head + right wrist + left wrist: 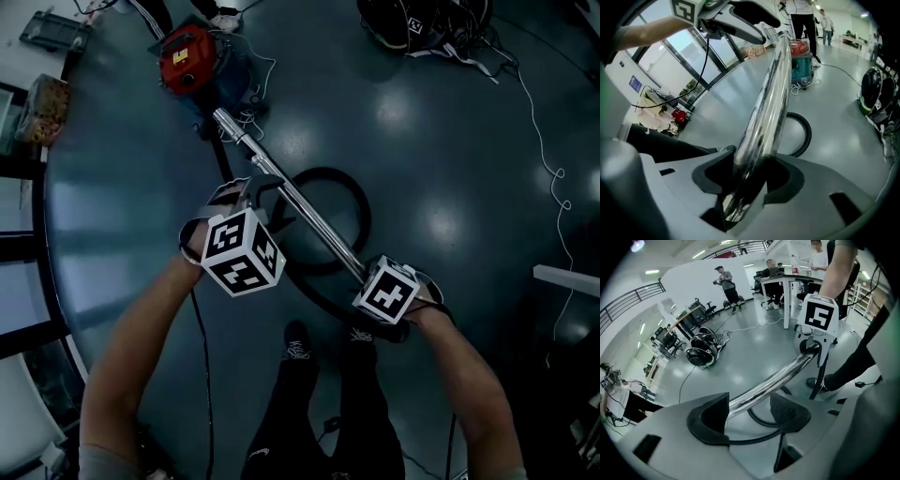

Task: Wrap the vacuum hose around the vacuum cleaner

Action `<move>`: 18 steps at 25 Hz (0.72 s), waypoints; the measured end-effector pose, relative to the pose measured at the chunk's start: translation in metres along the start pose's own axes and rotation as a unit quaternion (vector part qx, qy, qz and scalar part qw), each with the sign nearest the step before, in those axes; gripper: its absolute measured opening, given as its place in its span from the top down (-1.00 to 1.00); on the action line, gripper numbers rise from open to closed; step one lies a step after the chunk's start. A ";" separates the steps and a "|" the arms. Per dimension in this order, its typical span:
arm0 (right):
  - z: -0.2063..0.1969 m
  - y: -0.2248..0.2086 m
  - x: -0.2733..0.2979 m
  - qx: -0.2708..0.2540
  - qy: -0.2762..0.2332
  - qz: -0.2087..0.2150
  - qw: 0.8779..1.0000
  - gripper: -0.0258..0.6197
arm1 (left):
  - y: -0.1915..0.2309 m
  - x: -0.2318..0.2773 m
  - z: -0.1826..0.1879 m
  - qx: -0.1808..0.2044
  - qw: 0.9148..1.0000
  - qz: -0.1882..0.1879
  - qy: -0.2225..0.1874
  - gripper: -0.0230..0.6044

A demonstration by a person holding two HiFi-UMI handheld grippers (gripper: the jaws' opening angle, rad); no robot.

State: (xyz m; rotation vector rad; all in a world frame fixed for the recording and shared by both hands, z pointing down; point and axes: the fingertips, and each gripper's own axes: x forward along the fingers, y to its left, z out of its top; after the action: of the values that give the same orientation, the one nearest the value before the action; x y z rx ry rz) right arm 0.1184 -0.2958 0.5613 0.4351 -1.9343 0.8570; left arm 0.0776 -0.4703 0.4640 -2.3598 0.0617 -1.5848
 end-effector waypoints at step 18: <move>0.054 -0.023 0.003 -0.175 0.110 0.009 0.978 0.34 | -0.025 0.037 -0.110 0.043 0.986 -0.135 0.089 0.07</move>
State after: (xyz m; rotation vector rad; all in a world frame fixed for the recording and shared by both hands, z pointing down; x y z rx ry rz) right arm 0.0980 -0.3508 0.5559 0.1068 -1.8353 0.5330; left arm -0.0118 -0.4780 0.5419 -2.2290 -0.2952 -1.8785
